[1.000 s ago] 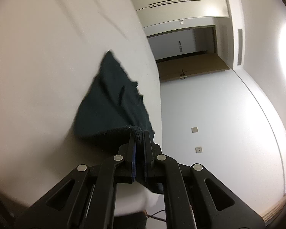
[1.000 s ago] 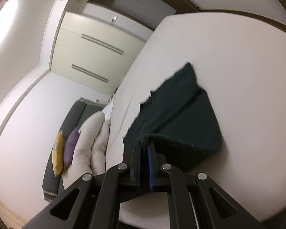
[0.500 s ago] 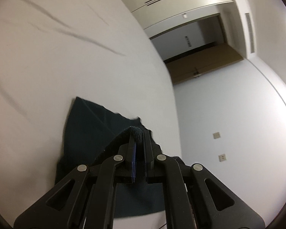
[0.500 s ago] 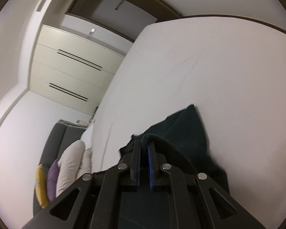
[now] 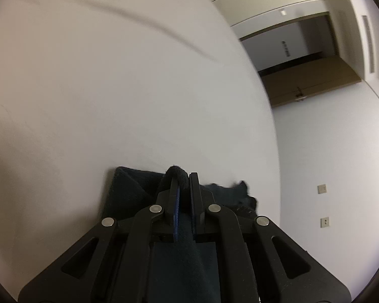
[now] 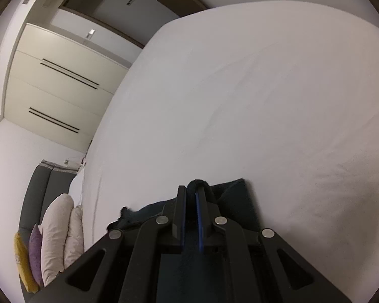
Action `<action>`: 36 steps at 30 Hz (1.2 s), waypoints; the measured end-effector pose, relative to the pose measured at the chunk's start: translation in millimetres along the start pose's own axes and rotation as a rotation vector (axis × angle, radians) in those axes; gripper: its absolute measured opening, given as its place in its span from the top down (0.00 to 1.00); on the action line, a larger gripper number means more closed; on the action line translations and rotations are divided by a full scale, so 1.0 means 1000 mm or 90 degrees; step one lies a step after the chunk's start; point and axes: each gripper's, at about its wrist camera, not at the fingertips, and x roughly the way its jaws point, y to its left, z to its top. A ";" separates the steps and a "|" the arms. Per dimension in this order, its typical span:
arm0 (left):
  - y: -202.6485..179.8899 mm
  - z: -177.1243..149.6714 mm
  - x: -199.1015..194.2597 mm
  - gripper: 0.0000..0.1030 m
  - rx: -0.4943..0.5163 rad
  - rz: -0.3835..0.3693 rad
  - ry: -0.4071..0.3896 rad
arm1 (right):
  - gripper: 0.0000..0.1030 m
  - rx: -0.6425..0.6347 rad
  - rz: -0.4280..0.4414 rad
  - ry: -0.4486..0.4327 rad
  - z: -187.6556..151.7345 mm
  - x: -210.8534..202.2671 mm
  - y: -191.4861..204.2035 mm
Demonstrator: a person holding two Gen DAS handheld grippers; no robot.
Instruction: Fold small clothes
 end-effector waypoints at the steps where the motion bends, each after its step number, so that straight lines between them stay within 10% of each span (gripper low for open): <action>1: 0.002 0.001 0.008 0.93 -0.001 0.002 0.003 | 0.92 0.002 -0.003 -0.002 0.000 0.000 -0.002; 5: 0.006 0.006 0.018 0.85 0.000 -0.014 0.029 | 0.82 0.023 0.005 0.001 0.005 0.007 -0.011; 9: 0.004 0.017 0.000 0.19 0.007 -0.020 0.010 | 0.18 0.067 0.043 -0.066 0.008 -0.015 -0.021; 22: -0.004 -0.005 -0.109 0.16 0.085 0.024 -0.130 | 0.26 -0.162 -0.014 -0.099 -0.030 -0.063 0.049; 29: -0.057 -0.064 -0.079 0.16 0.257 0.066 -0.098 | 0.28 -0.290 -0.015 -0.042 -0.078 -0.045 0.080; 36: -0.058 -0.124 -0.013 0.35 0.394 0.221 -0.034 | 0.40 -0.303 -0.045 0.016 -0.110 -0.023 0.047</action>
